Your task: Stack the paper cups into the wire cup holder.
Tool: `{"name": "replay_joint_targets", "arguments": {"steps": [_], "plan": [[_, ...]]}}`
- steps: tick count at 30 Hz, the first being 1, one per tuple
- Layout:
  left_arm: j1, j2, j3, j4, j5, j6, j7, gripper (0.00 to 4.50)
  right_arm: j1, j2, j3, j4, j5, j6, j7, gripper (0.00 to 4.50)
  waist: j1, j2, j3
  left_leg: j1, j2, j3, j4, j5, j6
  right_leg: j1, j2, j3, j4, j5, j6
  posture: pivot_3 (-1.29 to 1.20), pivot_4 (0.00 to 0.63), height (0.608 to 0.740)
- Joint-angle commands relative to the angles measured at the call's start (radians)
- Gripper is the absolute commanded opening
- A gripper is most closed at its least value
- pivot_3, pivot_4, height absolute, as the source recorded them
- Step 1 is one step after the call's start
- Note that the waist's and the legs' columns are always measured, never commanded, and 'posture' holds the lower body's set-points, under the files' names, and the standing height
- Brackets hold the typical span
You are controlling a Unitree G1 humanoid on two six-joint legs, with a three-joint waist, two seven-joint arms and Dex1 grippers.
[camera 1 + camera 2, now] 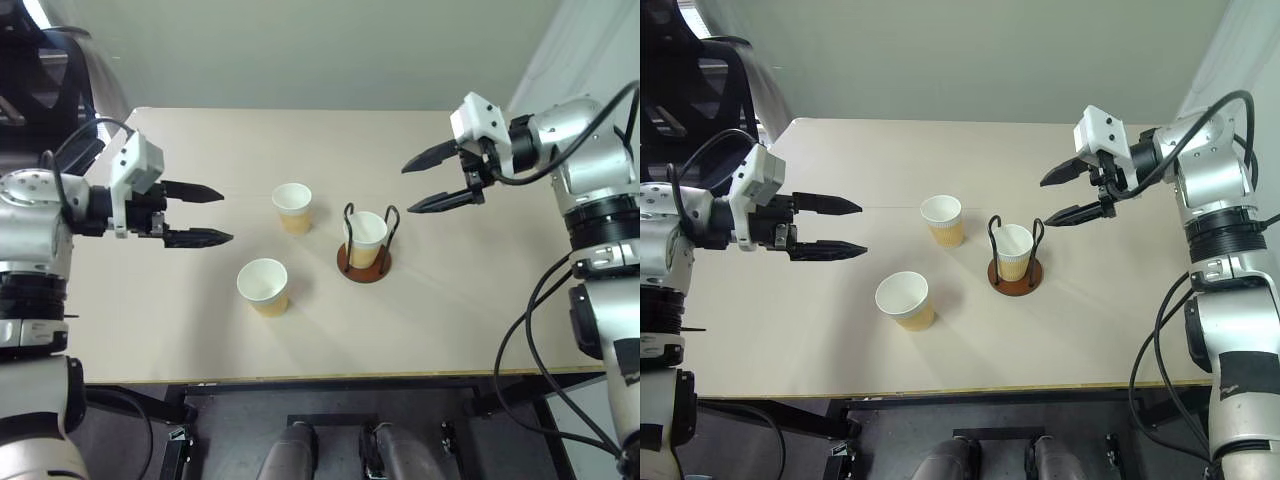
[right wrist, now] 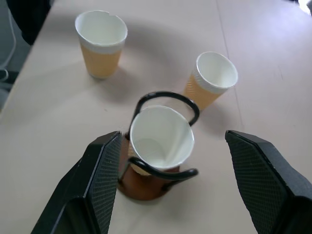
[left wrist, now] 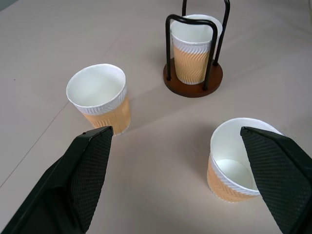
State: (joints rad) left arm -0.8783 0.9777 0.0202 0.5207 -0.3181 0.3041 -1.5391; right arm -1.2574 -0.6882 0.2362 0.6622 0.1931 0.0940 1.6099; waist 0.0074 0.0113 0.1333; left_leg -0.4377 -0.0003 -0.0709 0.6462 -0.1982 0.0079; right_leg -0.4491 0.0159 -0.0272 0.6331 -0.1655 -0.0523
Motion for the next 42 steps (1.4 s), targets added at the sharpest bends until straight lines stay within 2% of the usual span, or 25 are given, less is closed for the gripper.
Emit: {"name": "replay_joint_targets", "arguments": {"steps": [1,9,13,16,27,42], "plan": [[-0.069,0.008,-0.001,0.055,0.058,-0.097,0.032,4.50,-0.019,-0.024,-0.007,-0.005,0.038,0.027,0.005,3.40,0.001,0.000,0.000,0.000,0.000,0.000,0.000,0.000,0.000,0.000,0.000,0.000,0.000,0.000,0.000,0.00,0.150,0.740],[-0.221,-0.026,-0.140,0.190,0.276,-0.274,0.102,4.50,-0.025,-0.010,-0.012,0.013,0.026,0.017,0.005,3.40,0.001,0.000,0.000,0.000,0.000,0.000,0.000,0.001,0.002,0.000,0.000,0.000,-0.001,-0.001,-0.002,0.00,0.150,0.740],[-0.283,-0.049,-0.259,0.310,0.453,-0.484,0.168,4.50,-0.044,-0.006,-0.007,0.038,0.004,-0.003,0.005,3.40,0.002,0.000,0.000,0.000,0.000,0.000,0.000,0.001,0.002,0.000,0.000,0.000,0.000,0.000,0.000,0.00,0.150,0.740],[-0.333,-0.078,-0.303,0.389,0.521,-0.601,0.211,4.50,-0.052,-0.010,0.004,0.050,-0.007,-0.022,0.005,3.40,0.002,0.000,0.000,0.000,0.000,0.000,0.000,0.001,0.002,0.000,0.000,0.000,-0.001,0.003,0.005,0.00,0.150,0.740],[-0.474,-0.201,-0.373,0.593,0.656,-0.783,0.300,4.50,-0.084,-0.029,0.041,0.084,-0.013,-0.011,0.005,3.40,0.006,0.000,0.000,-0.002,-0.001,0.000,0.000,0.000,0.002,0.000,0.000,0.000,-0.004,0.005,0.008,0.00,0.150,0.740],[-0.517,-0.310,-0.413,0.707,0.760,-0.924,0.489,4.50,-0.107,-0.030,0.034,0.126,-0.068,-0.028,0.005,3.40,0.010,0.000,0.000,-0.002,-0.001,0.000,0.000,0.000,0.003,0.000,0.000,0.000,-0.004,0.006,0.010,0.00,0.150,0.740]]}}
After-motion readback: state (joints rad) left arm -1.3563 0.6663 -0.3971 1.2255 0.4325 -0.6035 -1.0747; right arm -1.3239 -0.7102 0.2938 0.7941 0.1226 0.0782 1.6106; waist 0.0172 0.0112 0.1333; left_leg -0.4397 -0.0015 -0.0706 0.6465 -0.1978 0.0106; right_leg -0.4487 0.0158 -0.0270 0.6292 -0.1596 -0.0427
